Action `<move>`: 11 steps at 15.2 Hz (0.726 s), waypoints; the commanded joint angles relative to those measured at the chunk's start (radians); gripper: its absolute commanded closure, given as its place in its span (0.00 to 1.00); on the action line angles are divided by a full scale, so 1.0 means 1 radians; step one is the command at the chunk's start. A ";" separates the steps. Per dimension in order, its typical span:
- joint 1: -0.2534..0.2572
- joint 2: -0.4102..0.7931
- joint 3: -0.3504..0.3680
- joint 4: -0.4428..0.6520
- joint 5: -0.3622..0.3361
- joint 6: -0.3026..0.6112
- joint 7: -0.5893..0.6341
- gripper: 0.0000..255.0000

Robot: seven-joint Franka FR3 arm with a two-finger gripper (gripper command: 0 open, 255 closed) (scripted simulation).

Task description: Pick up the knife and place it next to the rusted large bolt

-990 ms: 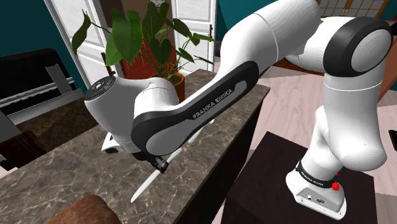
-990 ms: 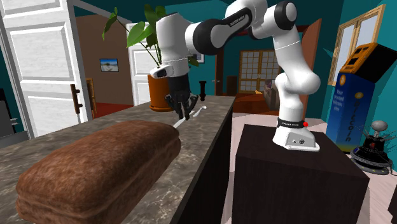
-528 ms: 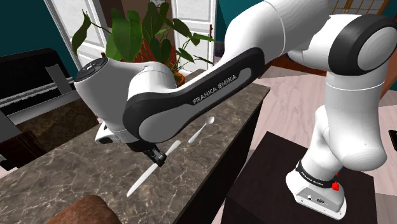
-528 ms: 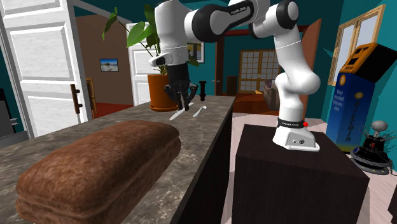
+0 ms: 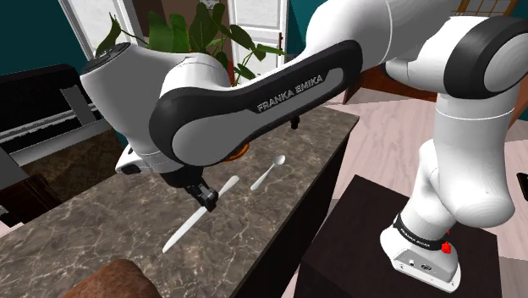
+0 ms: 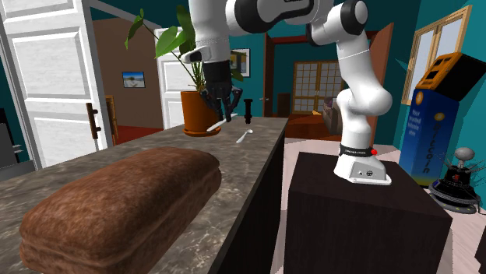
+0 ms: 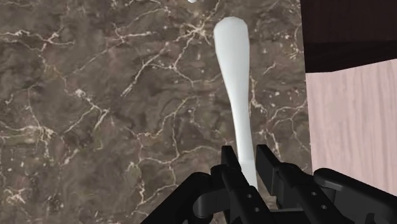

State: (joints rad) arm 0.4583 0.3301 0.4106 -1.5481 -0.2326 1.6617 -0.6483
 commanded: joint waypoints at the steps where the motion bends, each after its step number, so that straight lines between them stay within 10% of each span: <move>1: 0.000 -0.007 0.001 0.018 0.003 -0.024 -0.005 1.00; 11: 0.012 -0.004 0.004 0.156 0.004 -0.159 -0.020 1.00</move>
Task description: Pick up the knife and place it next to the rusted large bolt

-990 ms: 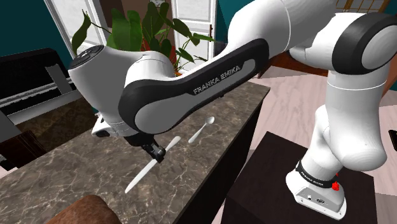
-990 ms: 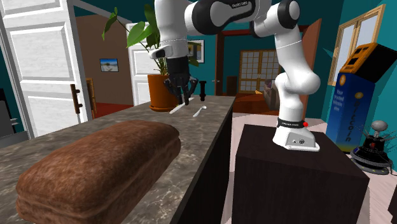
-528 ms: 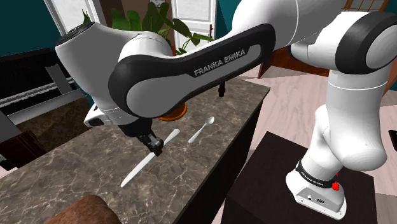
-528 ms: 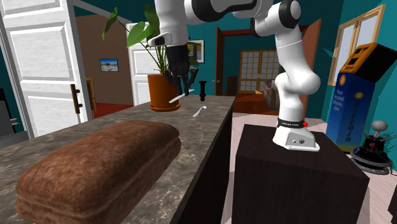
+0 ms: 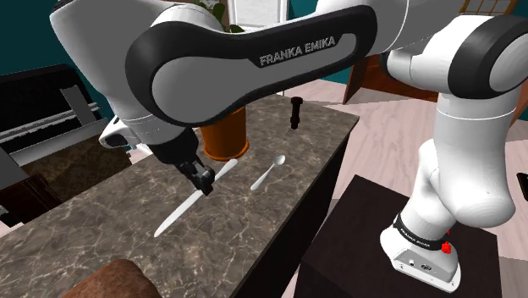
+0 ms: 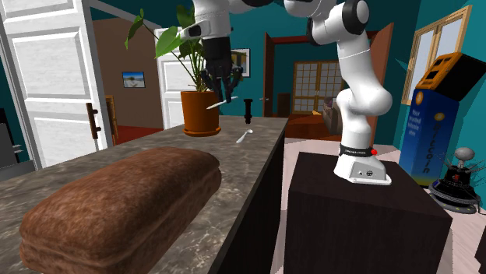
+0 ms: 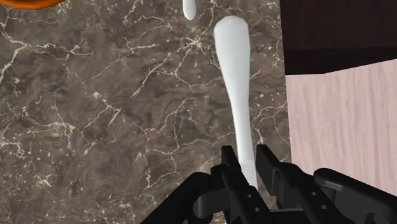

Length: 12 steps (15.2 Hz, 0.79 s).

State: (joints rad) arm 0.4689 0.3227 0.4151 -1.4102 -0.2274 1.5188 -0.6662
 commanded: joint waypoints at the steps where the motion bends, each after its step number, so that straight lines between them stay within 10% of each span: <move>1: 0.003 0.005 0.000 0.035 -0.002 -0.030 -0.004 1.00; 6: 0.014 0.019 0.001 0.119 -0.007 -0.100 -0.010 1.00; 12: -0.105 -0.216 -0.033 -0.187 0.066 0.005 -0.133 1.00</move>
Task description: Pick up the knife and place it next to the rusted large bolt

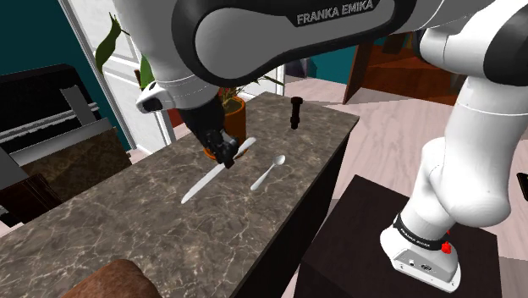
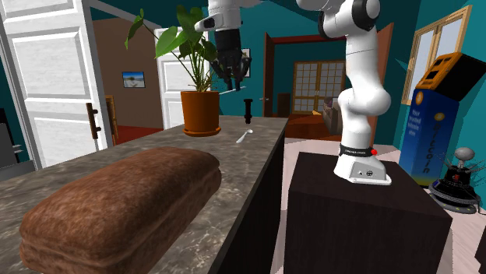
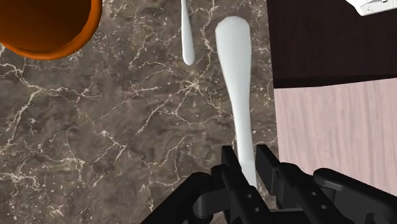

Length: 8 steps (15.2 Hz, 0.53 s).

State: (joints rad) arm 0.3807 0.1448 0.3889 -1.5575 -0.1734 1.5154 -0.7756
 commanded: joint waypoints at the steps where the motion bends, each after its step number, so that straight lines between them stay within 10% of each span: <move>1: -0.032 -0.072 -0.016 -0.081 0.021 0.021 -0.047 1.00; 8: -0.111 -0.281 -0.101 -0.321 0.059 0.085 -0.213 1.00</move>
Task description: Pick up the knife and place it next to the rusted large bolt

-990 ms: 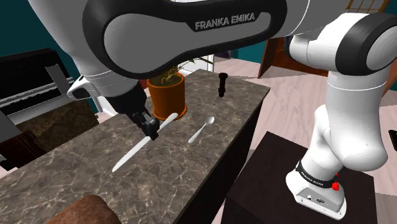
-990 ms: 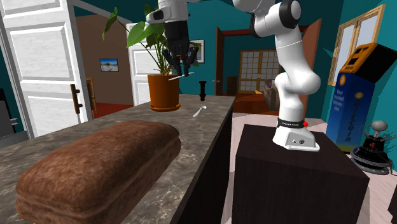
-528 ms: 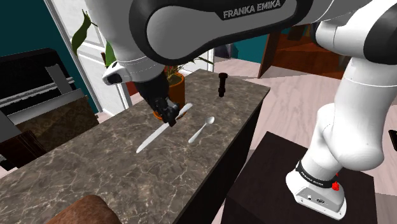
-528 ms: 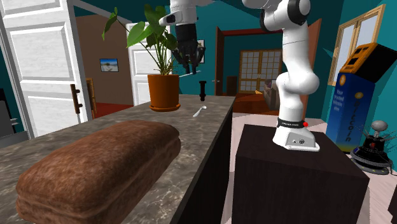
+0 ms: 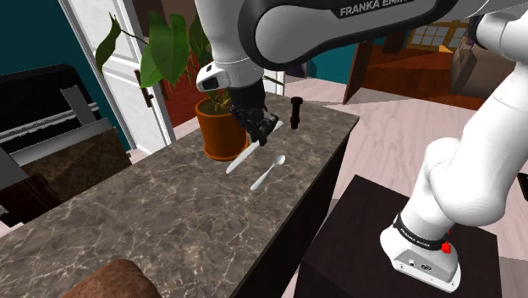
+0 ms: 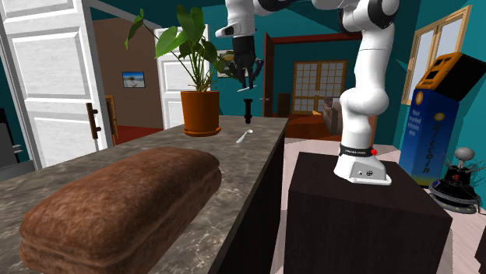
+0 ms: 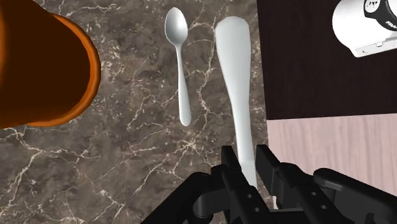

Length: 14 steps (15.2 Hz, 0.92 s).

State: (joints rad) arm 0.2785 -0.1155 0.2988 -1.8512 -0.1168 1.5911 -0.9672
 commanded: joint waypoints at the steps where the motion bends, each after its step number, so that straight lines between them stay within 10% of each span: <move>1: -0.017 -0.047 -0.025 -0.055 0.004 0.016 -0.045 1.00; 14: -0.127 -0.292 -0.232 -0.312 -0.051 0.077 -0.350 1.00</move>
State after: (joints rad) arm 0.1613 -0.3935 0.0867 -2.1509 -0.1587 1.6657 -1.2877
